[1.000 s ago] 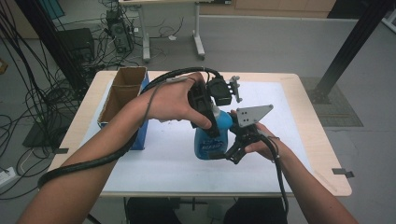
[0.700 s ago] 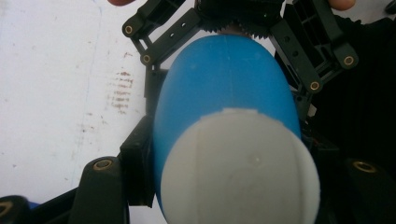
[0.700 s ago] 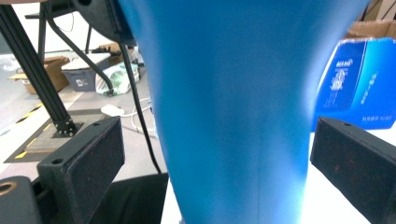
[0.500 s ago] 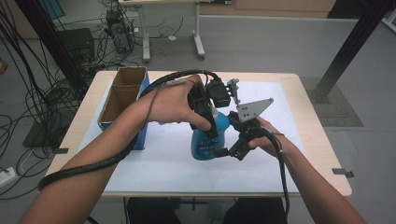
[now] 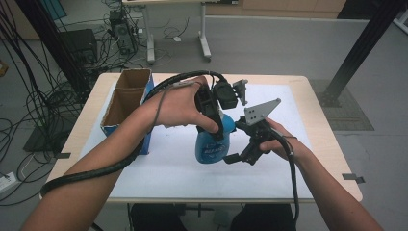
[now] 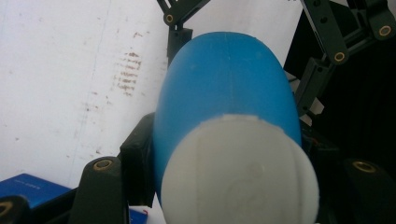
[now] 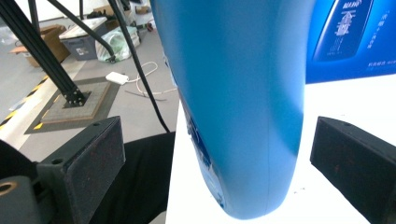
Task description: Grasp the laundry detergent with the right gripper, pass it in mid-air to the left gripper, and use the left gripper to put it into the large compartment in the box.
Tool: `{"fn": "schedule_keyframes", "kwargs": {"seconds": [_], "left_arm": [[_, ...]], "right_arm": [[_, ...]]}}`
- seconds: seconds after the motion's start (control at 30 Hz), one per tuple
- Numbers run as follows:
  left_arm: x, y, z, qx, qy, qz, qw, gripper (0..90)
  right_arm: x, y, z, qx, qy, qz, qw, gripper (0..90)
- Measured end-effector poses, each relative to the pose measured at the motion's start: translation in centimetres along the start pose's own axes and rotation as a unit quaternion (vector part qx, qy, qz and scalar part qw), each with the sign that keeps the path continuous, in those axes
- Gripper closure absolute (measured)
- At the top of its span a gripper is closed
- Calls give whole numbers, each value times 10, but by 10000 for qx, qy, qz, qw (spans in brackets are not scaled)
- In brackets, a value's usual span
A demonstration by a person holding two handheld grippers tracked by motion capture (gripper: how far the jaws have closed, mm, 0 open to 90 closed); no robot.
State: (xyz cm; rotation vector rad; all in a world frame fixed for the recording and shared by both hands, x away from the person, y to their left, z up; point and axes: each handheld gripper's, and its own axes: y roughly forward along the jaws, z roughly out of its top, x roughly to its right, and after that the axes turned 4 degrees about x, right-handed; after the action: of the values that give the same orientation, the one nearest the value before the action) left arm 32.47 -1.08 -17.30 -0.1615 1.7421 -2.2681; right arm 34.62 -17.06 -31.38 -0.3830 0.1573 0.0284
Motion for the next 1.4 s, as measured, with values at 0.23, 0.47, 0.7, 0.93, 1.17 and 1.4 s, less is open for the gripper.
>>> {"fn": "schedule_keyframes", "kwargs": {"seconds": [0.23, 0.47, 0.7, 0.93, 1.17, 1.4], "left_arm": [[-2, -2, -1, -9, -350, 97, 9993, 378], [-5, -8, -4, -9, -538, 120, 9985, 378], [-5, -11, -8, -34, -593, 125, 9982, 378], [-5, -13, -11, -39, -631, 155, 9979, 378], [-7, -15, -14, -128, -795, 180, 9966, 378], [-10, -17, -15, -184, -966, 242, 9949, 378]], "right_arm": [[4, -3, 1, -339, 66, -74, 9994, 30], [7, -9, 3, -730, 130, -107, 9972, 29], [10, -15, 4, -1271, 160, -236, 9915, 26], [14, -24, 2, -1930, 332, -333, 9801, 26], [22, -39, -2, -2548, 507, -555, 9641, 27], [33, -53, -4, -3005, 700, -929, 9466, 32]]}}
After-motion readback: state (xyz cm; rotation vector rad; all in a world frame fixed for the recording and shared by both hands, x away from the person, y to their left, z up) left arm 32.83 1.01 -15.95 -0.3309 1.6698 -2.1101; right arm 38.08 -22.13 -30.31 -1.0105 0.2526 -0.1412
